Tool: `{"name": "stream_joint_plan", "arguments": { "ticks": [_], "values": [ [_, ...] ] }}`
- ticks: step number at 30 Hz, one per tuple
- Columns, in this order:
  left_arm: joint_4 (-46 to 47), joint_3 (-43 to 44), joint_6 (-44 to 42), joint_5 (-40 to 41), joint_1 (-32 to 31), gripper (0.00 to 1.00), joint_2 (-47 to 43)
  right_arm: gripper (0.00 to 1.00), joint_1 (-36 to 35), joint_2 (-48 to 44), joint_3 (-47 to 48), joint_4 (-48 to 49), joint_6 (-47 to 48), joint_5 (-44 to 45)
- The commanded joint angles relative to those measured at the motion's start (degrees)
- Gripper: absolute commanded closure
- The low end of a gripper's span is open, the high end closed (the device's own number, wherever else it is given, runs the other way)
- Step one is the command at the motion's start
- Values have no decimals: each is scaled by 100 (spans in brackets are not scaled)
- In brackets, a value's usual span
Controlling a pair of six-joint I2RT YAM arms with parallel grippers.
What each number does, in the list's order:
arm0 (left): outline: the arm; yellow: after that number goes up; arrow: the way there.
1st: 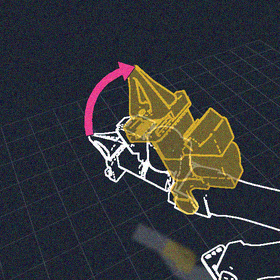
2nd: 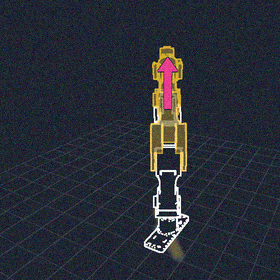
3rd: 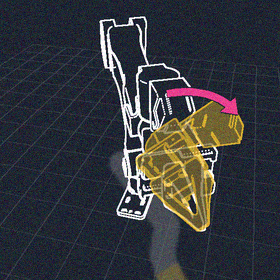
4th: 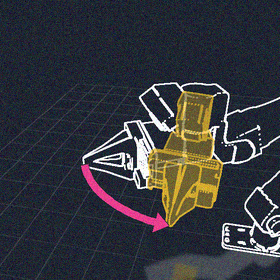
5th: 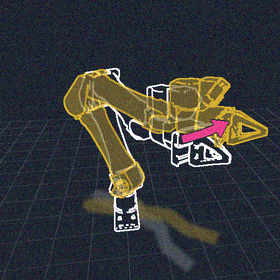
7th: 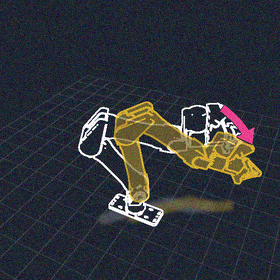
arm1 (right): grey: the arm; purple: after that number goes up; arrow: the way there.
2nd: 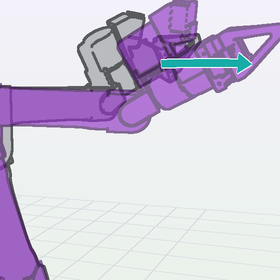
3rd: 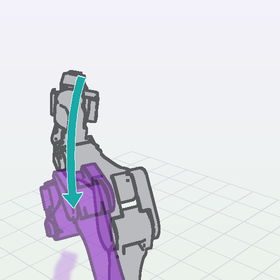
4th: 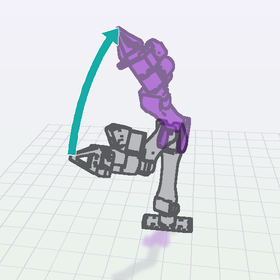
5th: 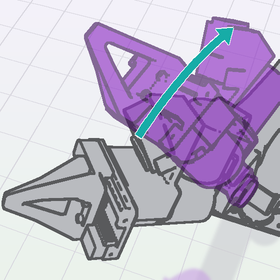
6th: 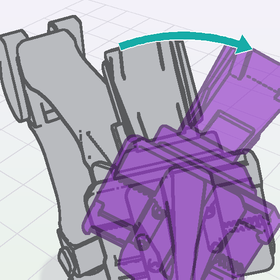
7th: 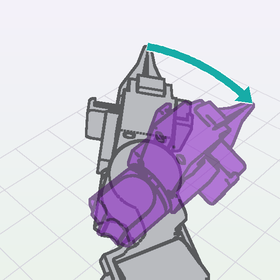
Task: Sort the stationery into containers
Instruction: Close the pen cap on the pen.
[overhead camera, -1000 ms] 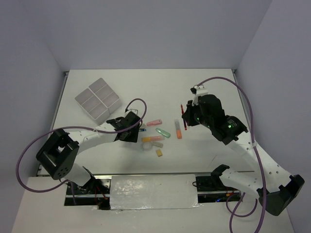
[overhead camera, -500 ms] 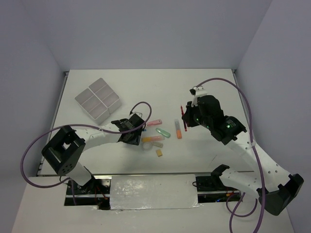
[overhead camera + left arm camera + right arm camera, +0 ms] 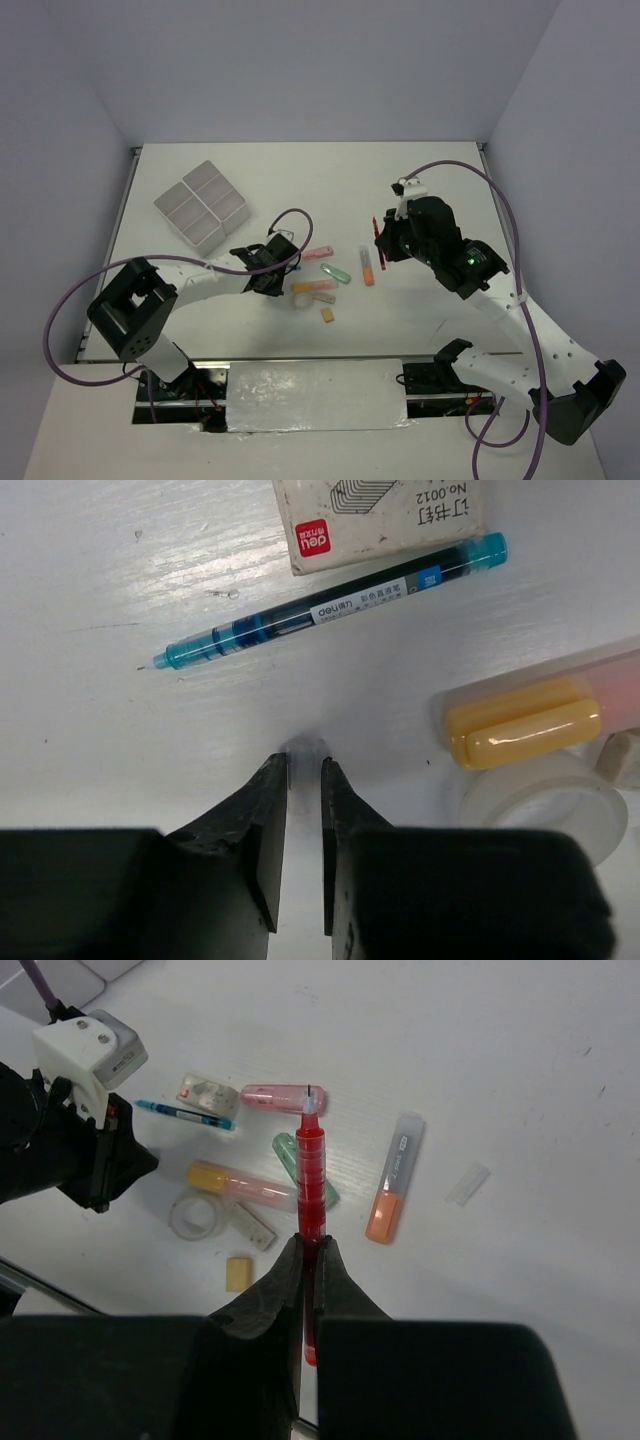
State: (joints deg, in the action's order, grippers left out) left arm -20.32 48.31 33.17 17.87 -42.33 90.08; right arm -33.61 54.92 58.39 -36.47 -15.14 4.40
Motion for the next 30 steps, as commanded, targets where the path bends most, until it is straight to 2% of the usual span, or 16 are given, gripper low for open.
{"name": "stream_joint_plan", "arguments": {
  "ticks": [1,3,5,6,10,11,14,15,17,18,21,24,28,29,30],
  "values": [
    [-280,-173,-56,6,-30,78,-175,100,-23,-95,102,70,55,105],
    [-306,-191,-56,24,-21,77,-237,100,-32,-95,102,70,46,96],
    [-324,-191,-47,41,-21,99,-246,100,-32,-86,94,96,37,69],
    [-306,-191,-56,33,-21,100,-220,100,-32,-86,102,96,37,69],
    [-254,-165,75,-29,-39,100,-482,100,-32,-78,-20,289,72,-123],
    [-236,-164,137,-55,-39,100,-631,100,-23,-86,-143,455,98,-402],
    [-17,-129,496,-152,-30,100,-1561,100,-32,-261,-555,1078,125,-1350],
    [79,-138,585,-213,-30,100,-2147,100,-32,-323,-687,1263,29,-1563],
    [360,-173,787,-205,-30,100,-2739,100,-32,-437,-1055,1832,-120,-1889],
    [414,-165,1005,-74,-30,100,-3290,100,-32,-447,-1180,1993,-278,-2178],
    [712,-182,1516,85,-30,100,-4161,100,-111,-412,-1680,2801,-673,-2749],
    [1194,-296,1982,15,-30,100,-4708,100,-540,-245,-2033,3742,-1043,-3032],
    [2002,-646,2605,-336,-30,100,-5105,100,-1550,62,-1981,4830,-1394,-2954],
    [2005,-735,2677,-406,-21,100,-5167,100,-1666,107,-1989,5060,-1396,-2963],
    [2414,-831,2747,-450,-30,100,-5220,100,-1754,159,-1981,5262,-1596,-2980]
  ]
}}
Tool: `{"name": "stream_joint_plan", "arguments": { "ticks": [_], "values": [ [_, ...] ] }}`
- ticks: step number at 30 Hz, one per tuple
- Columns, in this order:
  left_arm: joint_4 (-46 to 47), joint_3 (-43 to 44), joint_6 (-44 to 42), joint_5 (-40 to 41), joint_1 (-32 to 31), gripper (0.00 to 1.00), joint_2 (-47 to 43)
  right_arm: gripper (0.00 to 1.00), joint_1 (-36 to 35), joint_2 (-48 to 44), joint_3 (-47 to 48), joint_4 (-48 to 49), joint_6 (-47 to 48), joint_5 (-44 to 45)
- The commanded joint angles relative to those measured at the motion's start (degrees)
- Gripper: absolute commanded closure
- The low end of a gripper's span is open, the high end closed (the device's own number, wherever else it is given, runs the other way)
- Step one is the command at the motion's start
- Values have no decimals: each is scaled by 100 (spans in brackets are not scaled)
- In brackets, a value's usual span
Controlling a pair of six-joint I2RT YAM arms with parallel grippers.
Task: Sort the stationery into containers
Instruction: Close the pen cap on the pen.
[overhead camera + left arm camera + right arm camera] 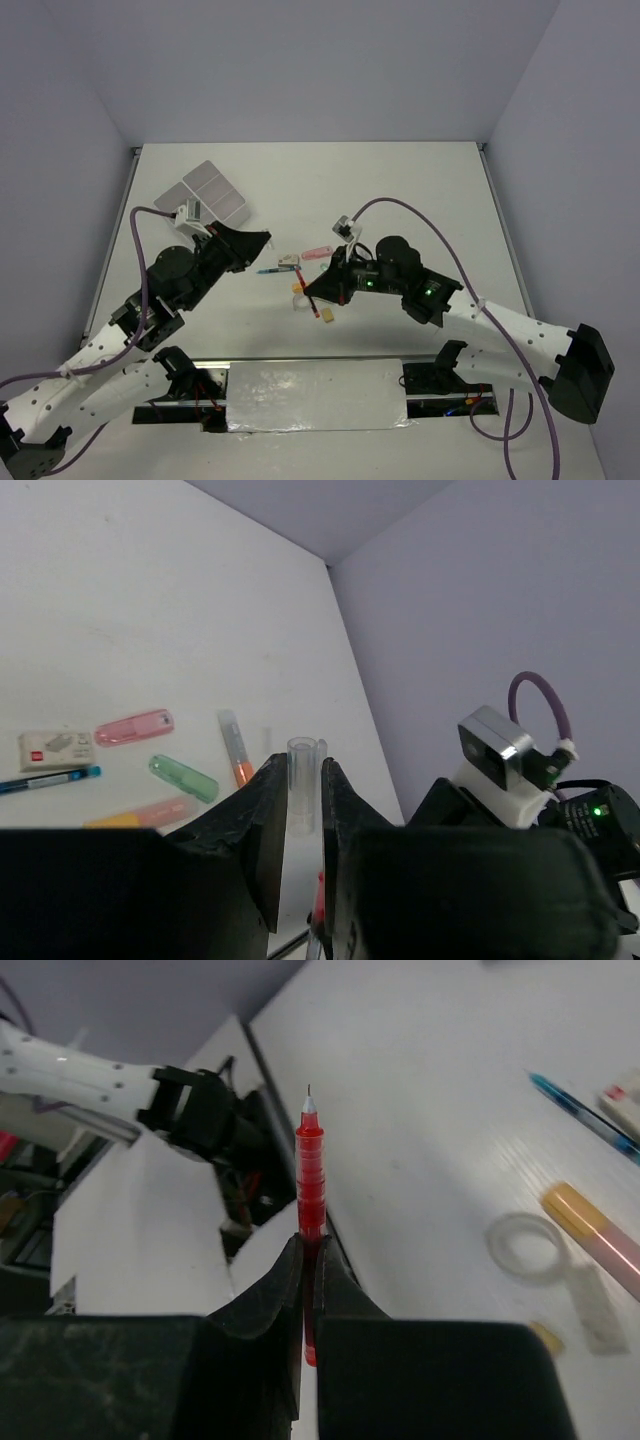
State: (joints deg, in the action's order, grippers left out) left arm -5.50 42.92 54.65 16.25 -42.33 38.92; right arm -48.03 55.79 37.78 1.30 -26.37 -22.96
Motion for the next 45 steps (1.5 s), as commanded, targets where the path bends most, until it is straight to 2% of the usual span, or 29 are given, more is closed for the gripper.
{"name": "stream_joint_plan", "arguments": {
  "ticks": [1,5,9,33,45],
  "values": [
    [1084,-449,643,-333,-30,100,-164,100,-399,194,124,1792,-553,-244],
    [1262,-574,784,-386,-30,100,-340,100,-821,424,388,1917,-571,125],
    [1305,-627,749,-403,-21,100,-464,100,-936,722,642,1734,-536,327],
    [1235,-618,423,-474,-21,100,-569,100,-954,767,915,1259,-404,846],
    [1200,-565,388,-395,-21,100,-578,100,-954,916,977,1223,-395,714]
  ]
}}
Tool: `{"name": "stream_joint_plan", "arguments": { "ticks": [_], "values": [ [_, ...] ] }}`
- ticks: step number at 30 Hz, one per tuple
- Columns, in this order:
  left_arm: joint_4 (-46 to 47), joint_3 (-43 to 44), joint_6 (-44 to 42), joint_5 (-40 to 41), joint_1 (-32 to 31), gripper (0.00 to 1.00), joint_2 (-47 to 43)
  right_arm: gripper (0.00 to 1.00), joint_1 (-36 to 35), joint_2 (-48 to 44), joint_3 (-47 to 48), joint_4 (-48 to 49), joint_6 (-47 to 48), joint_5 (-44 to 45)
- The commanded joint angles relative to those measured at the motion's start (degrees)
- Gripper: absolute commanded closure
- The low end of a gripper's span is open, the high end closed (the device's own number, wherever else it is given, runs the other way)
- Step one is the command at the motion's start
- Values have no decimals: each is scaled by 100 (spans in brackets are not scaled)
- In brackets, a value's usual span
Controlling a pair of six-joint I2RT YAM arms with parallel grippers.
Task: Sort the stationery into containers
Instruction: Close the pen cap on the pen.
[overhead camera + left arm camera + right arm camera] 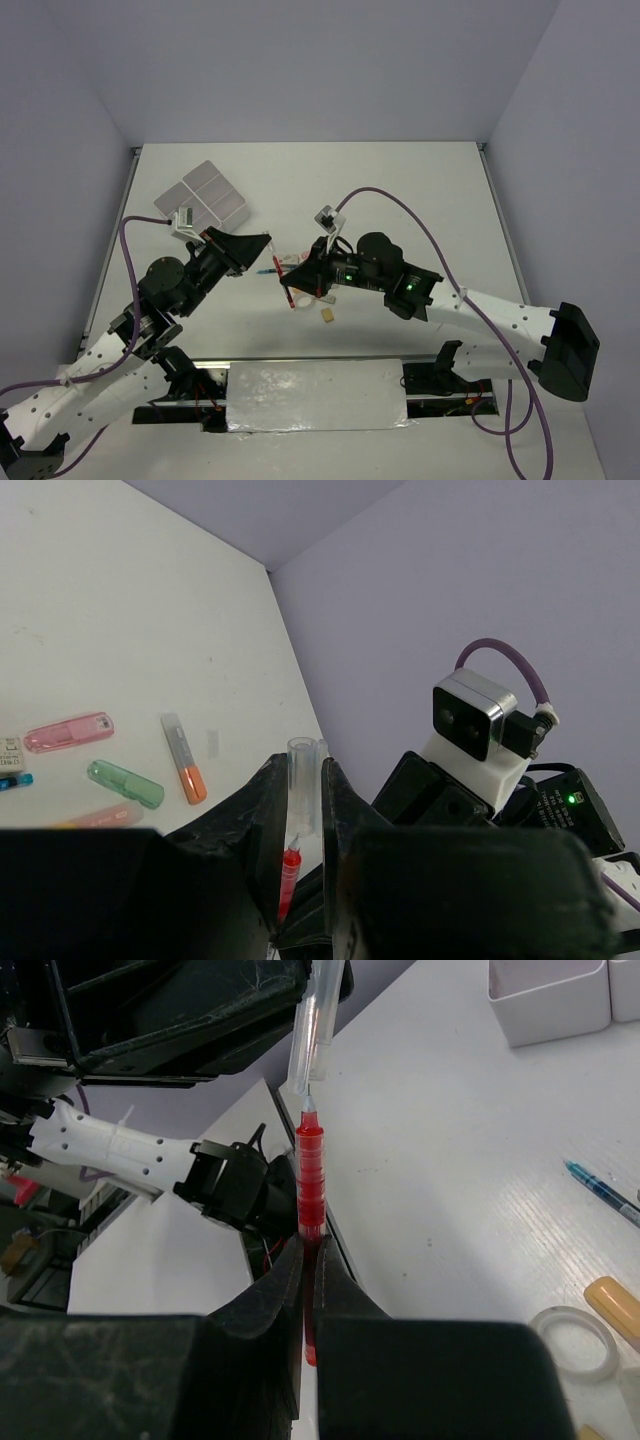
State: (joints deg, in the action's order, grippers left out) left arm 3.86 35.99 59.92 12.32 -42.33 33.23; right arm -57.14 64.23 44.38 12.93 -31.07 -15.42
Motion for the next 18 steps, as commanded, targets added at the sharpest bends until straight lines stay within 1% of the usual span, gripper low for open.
{"name": "stream_joint_plan", "arguments": {
  "ticks": [1,5,18],
  "values": [
    [273,128,-139,-10,-30,100,-10,100,-42,72,326,69,66,-40],
    [256,154,-182,-71,-30,100,8,100,-42,37,317,17,101,74],
    [115,93,-262,43,-30,100,-45,100,-42,37,405,-27,110,4]
  ]
}}
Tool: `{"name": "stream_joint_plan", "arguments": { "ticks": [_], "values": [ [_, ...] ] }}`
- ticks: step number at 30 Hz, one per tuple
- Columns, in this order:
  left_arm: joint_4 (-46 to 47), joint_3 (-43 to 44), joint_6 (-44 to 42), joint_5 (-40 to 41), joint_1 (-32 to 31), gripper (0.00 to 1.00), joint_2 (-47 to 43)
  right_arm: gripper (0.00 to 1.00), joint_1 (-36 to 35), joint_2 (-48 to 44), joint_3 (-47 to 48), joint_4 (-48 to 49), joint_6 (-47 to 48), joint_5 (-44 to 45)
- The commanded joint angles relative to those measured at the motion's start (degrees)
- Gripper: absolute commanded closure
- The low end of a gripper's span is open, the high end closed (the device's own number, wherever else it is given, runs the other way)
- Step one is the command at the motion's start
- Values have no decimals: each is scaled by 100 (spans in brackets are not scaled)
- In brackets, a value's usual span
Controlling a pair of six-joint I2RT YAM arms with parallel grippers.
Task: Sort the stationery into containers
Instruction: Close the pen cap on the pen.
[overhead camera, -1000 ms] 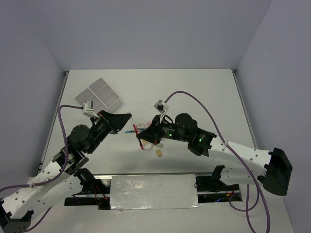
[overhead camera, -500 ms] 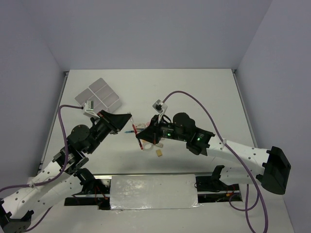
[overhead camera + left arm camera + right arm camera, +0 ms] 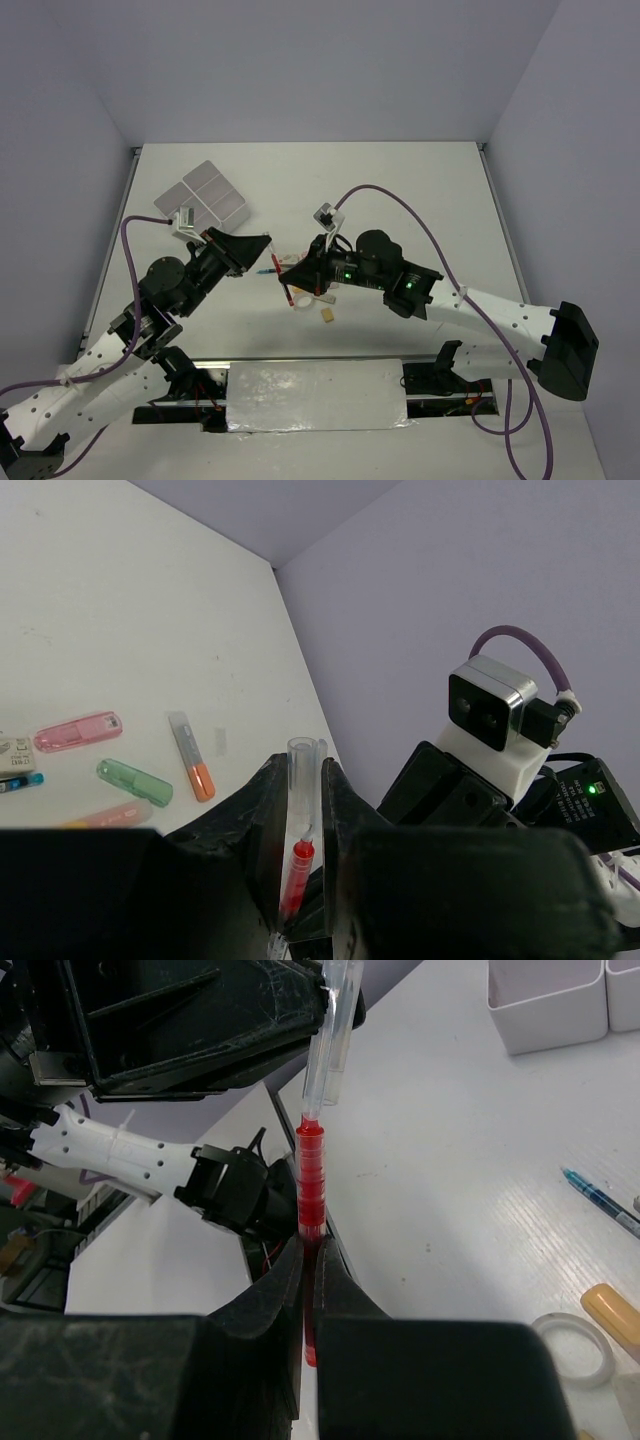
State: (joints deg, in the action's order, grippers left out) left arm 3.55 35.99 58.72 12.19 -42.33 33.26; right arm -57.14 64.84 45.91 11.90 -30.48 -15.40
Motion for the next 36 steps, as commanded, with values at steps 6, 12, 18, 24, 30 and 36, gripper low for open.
{"name": "stream_joint_plan", "arguments": {
  "ticks": [6,12,18,24,30,36],
  "values": [
    [286,110,-229,-189,-30,100,14,100,-34,38,348,-38,95,142],
    [480,-13,-308,-357,-21,100,-29,100,10,143,577,-188,130,151],
    [682,-83,-449,-498,-30,100,-91,100,37,196,630,-188,130,142],
    [726,-171,-721,-629,-21,100,-118,100,54,64,673,-249,165,195],
    [585,-109,-1082,-831,-30,100,-30,100,107,-50,682,-355,218,300],
    [647,-224,-1038,-1025,-21,100,76,100,133,-164,647,-276,209,231]
  ]
}}
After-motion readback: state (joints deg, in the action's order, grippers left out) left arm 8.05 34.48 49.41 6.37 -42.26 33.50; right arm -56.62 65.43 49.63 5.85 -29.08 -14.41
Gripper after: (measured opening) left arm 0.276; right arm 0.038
